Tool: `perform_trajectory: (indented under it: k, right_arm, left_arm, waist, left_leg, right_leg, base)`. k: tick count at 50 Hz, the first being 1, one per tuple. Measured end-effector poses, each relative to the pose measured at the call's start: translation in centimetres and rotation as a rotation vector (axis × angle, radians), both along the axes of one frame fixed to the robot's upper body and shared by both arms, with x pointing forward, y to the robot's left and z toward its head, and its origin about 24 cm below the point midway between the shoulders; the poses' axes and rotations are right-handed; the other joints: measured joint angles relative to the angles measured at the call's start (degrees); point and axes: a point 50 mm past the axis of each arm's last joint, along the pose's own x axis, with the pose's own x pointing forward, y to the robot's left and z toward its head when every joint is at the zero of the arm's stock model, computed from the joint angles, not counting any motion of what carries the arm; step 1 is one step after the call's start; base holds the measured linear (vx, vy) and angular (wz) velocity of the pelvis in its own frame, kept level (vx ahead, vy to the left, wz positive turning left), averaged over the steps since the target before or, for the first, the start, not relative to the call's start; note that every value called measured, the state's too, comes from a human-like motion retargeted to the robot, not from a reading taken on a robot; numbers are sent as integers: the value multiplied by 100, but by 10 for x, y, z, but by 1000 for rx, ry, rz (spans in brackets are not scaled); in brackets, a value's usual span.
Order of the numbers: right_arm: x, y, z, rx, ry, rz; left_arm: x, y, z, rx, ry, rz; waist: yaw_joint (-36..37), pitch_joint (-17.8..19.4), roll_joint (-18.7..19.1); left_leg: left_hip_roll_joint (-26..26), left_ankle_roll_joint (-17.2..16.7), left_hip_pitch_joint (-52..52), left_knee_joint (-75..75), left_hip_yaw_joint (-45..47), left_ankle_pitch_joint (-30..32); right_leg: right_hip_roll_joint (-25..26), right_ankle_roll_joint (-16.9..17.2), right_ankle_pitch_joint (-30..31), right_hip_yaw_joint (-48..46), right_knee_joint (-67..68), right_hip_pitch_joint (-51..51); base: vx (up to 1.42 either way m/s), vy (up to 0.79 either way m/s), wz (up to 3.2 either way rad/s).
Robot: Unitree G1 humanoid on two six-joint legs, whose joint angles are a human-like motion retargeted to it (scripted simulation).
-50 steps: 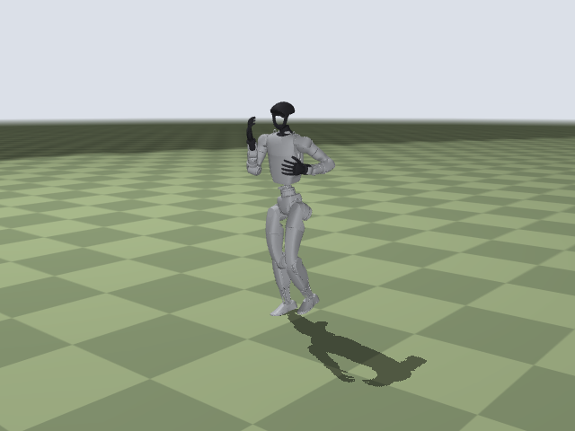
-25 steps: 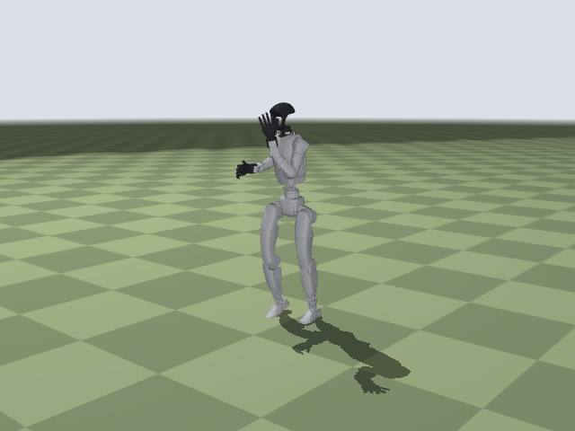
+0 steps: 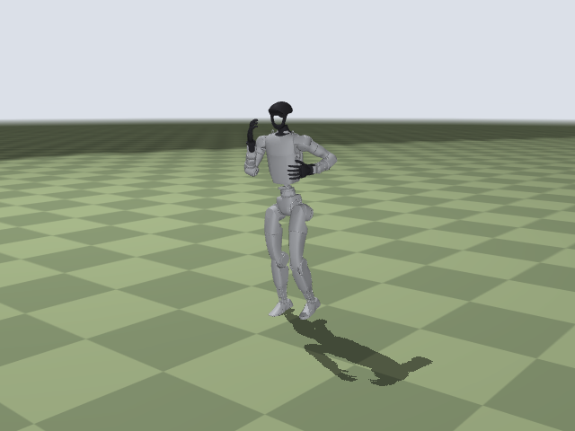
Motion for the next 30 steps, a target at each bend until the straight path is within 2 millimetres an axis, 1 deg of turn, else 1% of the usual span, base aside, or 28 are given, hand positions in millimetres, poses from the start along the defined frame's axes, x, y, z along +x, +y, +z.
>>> perform_trajectory:
  k: [1,2,3,5,6,7,8,9,10,11,12,13,15,17,18,20,22,23,25,26,27,28,30]
  right_arm:
    - [0,3,-7,-53,31,38]
    - [0,6,-14,-104,66,69]
    - [1,7,-22,-155,108,86]
    - [6,5,-42,-243,203,66]
    - [15,7,-56,-288,241,-36]
    - [24,8,-72,-335,287,-130]
    - [33,6,-90,-379,356,-212]
    - [40,1,-108,-422,422,-308]
    - [44,-5,-127,-469,485,-409]
    - [42,-15,-141,-504,534,-491]
    - [39,-25,-153,-535,577,-559]
    - [32,-36,-160,-554,609,-602]
    - [18,-63,-159,-460,709,-596]
    - [6,-78,-158,-503,768,-552]
    - [2,-84,-159,-544,791,-534]
    - [-4,-94,-160,-635,832,-510]
    - [-8,-101,-163,-694,869,-509]
    - [-10,-103,-165,-710,886,-513]
    - [-11,-106,-170,-718,914,-529]
    - [-8,-105,-174,-705,926,-536]
    - [-4,-103,-179,-687,938,-538]
    - [1,-99,-184,-658,950,-528]
    - [15,-86,-191,-580,954,-491]
  left_arm:
    - [4,-3,2,-6,-31,10]
    - [9,-6,3,-17,-65,18]
    - [16,-12,3,-36,-103,22]
    - [38,-31,2,-97,-189,8]
    - [56,-46,5,-137,-261,-22]
    - [74,-62,12,-170,-335,-51]
    - [93,-78,25,-196,-415,-66]
    - [109,-94,46,-220,-512,-93]
    - [121,-111,72,-243,-618,-128]
    - [123,-124,104,-268,-754,-173]
    - [120,-136,136,-296,-893,-219]
    - [112,-144,168,-330,-1041,-264]
    - [93,-161,216,-240,-1280,-263]
    - [71,-165,242,-266,-1437,-242]
    - [64,-164,247,-291,-1478,-235]
    - [58,-161,248,-339,-1494,-242]
    - [61,-157,240,-362,-1447,-274]
    - [64,-154,235,-366,-1416,-289]
    - [72,-147,224,-375,-1343,-306]
    - [78,-145,215,-376,-1291,-313]
    - [84,-143,205,-370,-1232,-318]
    - [91,-142,192,-348,-1161,-320]
    - [104,-135,157,-267,-997,-299]
  waist:
    - [-123,21,196]
    - [-267,63,398]
    - [-451,147,614]
    - [-841,445,1030]
    - [-947,588,1071]
    - [-1051,731,1075]
    - [-1149,872,1003]
    - [-1234,1029,922]
    - [-1314,1194,837]
    - [-1378,1283,819]
    - [-1443,1334,821]
    - [-1510,1307,861]
    - [-1647,1071,944]
    - [-1899,776,1144]
    - [-2032,636,1248]
    - [-2259,390,1439]
    - [-2370,189,1497]
    - [-2398,120,1475]
    - [-2371,45,1257]
    - [-2275,62,1069]
    - [-2163,72,883]
    - [-2021,65,698]
    - [-1755,97,493]
  left_leg:
    - [12,-145,392,-848,-232,285]
    - [44,-266,764,-1567,-450,434]
    - [116,-342,1096,-2031,-638,310]
    - [341,-408,1643,-2489,-899,-395]
    - [449,-335,1672,-2501,-933,-767]
    - [507,-209,1657,-2444,-981,-1103]
    - [464,22,1553,-2249,-1057,-1367]
    - [406,238,1402,-1920,-1151,-1587]
    - [341,446,1227,-1524,-1254,-1784]
    - [327,538,1051,-1173,-1317,-1886]
    - [323,599,891,-910,-1371,-1949]
    - [338,597,762,-825,-1408,-1934]
    - [397,471,641,-1146,-1423,-1664]
    - [512,316,761,-1853,-1422,-1087]
    - [574,225,859,-2212,-1418,-737]
    - [705,-26,1059,-2809,-1406,-23]
    - [730,-340,1214,-3125,-1400,526]
    - [671,-460,1307,-3239,-1412,729]
    - [340,-469,1485,-3315,-1438,910]
    - [130,-350,1498,-3149,-1395,818]
    - [-56,-238,1417,-2839,-1320,683]
    - [-192,-139,1148,-2242,-1180,463]
    - [-178,-121,220,-372,-828,58]
  right_leg:
    - [161,-34,17,1,-37,123]
    - [318,-66,-9,-20,-28,238]
    - [463,-93,-123,-86,74,341]
    - [745,-132,-572,-320,973,229]
    - [819,-69,-878,-439,2171,-349]
    - [840,-2,-1155,-535,3325,-914]
    - [755,72,-1376,-582,4392,-1452]
    - [640,88,-1643,-630,5294,-1878]
    - [510,75,-1933,-678,6113,-2248]
    - [390,-24,-2231,-763,6740,-2530]
    - [276,-131,-2483,-855,7298,-2805]
    - [174,-253,-2641,-958,7719,-3065]
    - [62,-380,-2592,-1137,8117,-3510]
    - [152,-445,-2130,-1313,7741,-3552]
    - [246,-449,-1873,-1387,7355,-3451]
    - [488,-480,-1516,-1516,6252,-3046]
    - [683,-487,-1246,-1573,4680,-2378]
    - [733,-441,-985,-1574,3741,-1954]
    - [629,-256,-309,-1520,1948,-1080]
    - [493,-169,-220,-1503,1383,-735]
    - [358,-108,-262,-1487,935,-456]
    - [226,-99,-566,-1473,720,-307]
    - [108,-237,-1299,-1424,497,-162]
  base:
    - [14,20,37]
    - [11,22,74]
    - [7,23,99]
    - [-1,23,109]
    - [-10,17,84]
    - [-14,11,70]
    - [-13,8,82]
    - [-12,6,94]
    - [-9,6,91]
    - [-6,6,79]
    - [-2,6,56]
    - [2,6,32]
    - [7,3,-1]
    - [14,-2,-21]
    - [17,-6,-21]
    - [19,-9,-18]
    - [20,-13,-9]
    - [19,-14,-1]
    - [17,-16,-9]
    - [12,-19,-38]
    - [8,-21,-66]
    - [4,-21,-76]
    - [0,-18,-86]
